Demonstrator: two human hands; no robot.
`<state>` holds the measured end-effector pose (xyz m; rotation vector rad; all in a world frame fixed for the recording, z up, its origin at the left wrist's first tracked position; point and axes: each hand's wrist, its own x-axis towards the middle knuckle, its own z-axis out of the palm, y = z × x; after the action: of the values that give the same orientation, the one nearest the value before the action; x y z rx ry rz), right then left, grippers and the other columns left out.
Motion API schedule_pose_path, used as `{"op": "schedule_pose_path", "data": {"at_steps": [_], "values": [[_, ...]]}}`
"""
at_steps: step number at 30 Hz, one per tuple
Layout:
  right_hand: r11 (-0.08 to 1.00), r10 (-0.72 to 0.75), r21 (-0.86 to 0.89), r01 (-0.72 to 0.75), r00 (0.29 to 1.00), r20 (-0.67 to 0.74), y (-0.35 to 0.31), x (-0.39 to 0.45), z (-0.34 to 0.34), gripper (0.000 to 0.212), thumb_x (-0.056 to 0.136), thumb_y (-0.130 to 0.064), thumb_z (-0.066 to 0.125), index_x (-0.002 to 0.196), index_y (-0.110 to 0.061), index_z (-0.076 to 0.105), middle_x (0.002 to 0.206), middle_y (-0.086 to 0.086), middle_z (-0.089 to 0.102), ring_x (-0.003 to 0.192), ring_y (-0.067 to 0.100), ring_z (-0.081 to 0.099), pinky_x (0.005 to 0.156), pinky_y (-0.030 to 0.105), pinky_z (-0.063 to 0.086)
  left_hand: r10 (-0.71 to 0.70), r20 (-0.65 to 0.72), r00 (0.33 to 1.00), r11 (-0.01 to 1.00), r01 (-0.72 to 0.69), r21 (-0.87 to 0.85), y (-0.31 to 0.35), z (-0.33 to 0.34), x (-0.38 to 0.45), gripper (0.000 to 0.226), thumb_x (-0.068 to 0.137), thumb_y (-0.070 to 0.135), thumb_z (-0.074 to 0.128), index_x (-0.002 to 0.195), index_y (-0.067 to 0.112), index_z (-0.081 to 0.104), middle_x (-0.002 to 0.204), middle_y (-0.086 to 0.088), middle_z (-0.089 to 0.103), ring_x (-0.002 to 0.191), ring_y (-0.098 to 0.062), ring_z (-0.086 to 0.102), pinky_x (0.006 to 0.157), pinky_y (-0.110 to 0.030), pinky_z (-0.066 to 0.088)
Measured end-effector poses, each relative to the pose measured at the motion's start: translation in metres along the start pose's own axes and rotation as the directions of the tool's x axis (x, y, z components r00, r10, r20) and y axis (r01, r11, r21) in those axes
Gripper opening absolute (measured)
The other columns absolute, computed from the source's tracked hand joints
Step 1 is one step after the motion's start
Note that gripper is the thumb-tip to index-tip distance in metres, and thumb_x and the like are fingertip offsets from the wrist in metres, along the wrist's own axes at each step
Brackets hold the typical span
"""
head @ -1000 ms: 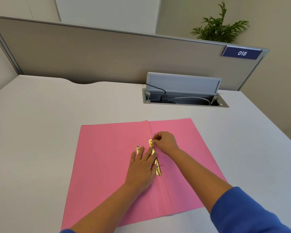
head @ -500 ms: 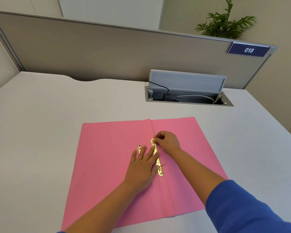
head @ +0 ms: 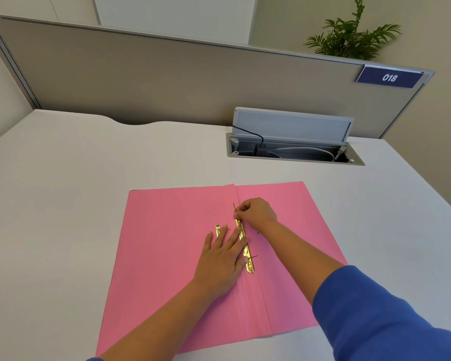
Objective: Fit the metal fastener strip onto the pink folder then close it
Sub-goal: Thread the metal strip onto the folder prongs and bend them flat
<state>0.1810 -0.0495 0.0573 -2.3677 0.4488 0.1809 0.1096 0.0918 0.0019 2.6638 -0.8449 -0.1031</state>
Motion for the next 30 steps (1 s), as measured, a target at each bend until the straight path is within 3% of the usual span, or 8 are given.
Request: {"op": "schedule_pose_path", "data": {"at_steps": [1, 3, 7, 14, 18, 26, 30], "values": [[0.999, 0.022, 0.023, -0.022, 1.000, -0.005, -0.001, 0.000, 0.000, 0.002, 0.073, -0.020, 0.072, 0.074, -0.018, 0.072, 0.089, 0.001, 0.074, 0.084, 0.018, 0.065, 0.078, 0.036, 0.054, 0.001, 0.001, 1.000, 1.000, -0.001, 0.001, 0.000, 0.000, 0.000, 0.047, 0.096, 0.043, 0.025, 0.142, 0.033, 0.019, 0.157, 0.007, 0.010, 0.145, -0.022, 0.000, 0.116, -0.048, -0.003], [0.994, 0.067, 0.085, -0.066, 0.998, -0.014, -0.002, -0.001, 0.001, 0.012, 0.071, -0.017, 0.074, 0.064, -0.021, 0.066, 0.081, 0.000, 0.070, 0.079, 0.018, 0.063, 0.076, 0.036, 0.053, 0.001, 0.001, 1.000, 1.000, -0.001, -0.001, 0.000, 0.000, 0.000, 0.047, 0.096, 0.044, 0.025, 0.142, 0.033, 0.019, 0.157, 0.007, 0.010, 0.145, -0.021, -0.001, 0.116, -0.047, -0.004], [0.968, 0.135, 0.212, -0.131, 0.991, -0.002, 0.001, -0.003, -0.001, 0.024, 0.070, -0.018, 0.077, 0.058, -0.019, 0.057, 0.065, -0.002, 0.060, 0.065, 0.016, 0.055, 0.063, 0.030, 0.047, 0.003, 0.004, 1.000, 1.000, -0.003, -0.001, 0.000, 0.000, 0.000, 0.048, 0.096, 0.044, 0.024, 0.142, 0.033, 0.018, 0.157, 0.008, 0.009, 0.145, -0.021, -0.001, 0.116, -0.047, -0.004], [0.840, 0.181, 0.505, -0.199, 0.980, 0.085, 0.020, -0.027, -0.012, 0.009, 0.084, -0.006, 0.060, 0.076, -0.009, 0.063, 0.065, 0.004, 0.055, 0.056, 0.013, 0.045, 0.056, 0.025, 0.042, 0.007, -0.004, 1.000, 1.000, -0.007, -0.003, -0.002, 0.001, -0.001, 0.049, 0.095, 0.045, 0.024, 0.142, 0.033, 0.018, 0.157, 0.009, 0.009, 0.145, -0.021, 0.000, 0.116, -0.046, -0.003], [0.825, 0.174, 0.525, -0.209, 0.978, 0.116, 0.038, -0.060, -0.012, 0.005, 0.086, -0.009, 0.060, 0.087, -0.009, 0.064, 0.069, 0.002, 0.057, 0.062, 0.013, 0.048, 0.060, 0.022, 0.044, 0.004, 0.002, 1.000, 1.000, -0.004, -0.006, -0.001, 0.000, -0.001, 0.050, 0.096, 0.046, 0.023, 0.143, 0.033, 0.016, 0.157, 0.010, 0.007, 0.145, -0.020, -0.001, 0.116, -0.046, -0.004], [0.799, 0.184, 0.530, -0.284, 0.955, 0.235, 0.043, -0.119, -0.005, 0.024, 0.084, -0.035, 0.065, 0.075, -0.012, 0.063, 0.064, 0.000, 0.061, 0.053, 0.008, 0.047, 0.050, 0.015, 0.041, -0.002, 0.002, 1.000, 0.999, 0.002, -0.034, -0.001, 0.000, -0.001, 0.048, 0.096, 0.046, 0.024, 0.142, 0.033, 0.019, 0.157, 0.010, 0.010, 0.145, -0.020, 0.001, 0.116, -0.047, -0.001], [0.856, 0.183, 0.459, -0.239, 0.969, 0.163, 0.035, -0.124, -0.001, 0.014, 0.077, -0.021, 0.070, 0.069, -0.011, 0.064, 0.059, 0.000, 0.059, 0.050, 0.008, 0.048, 0.049, 0.016, 0.041, 0.001, 0.005, 1.000, 0.999, 0.000, -0.040, -0.001, -0.001, -0.001, 0.047, 0.096, 0.044, 0.026, 0.142, 0.033, 0.020, 0.157, 0.008, 0.011, 0.144, -0.020, 0.002, 0.116, -0.048, 0.000]]}}
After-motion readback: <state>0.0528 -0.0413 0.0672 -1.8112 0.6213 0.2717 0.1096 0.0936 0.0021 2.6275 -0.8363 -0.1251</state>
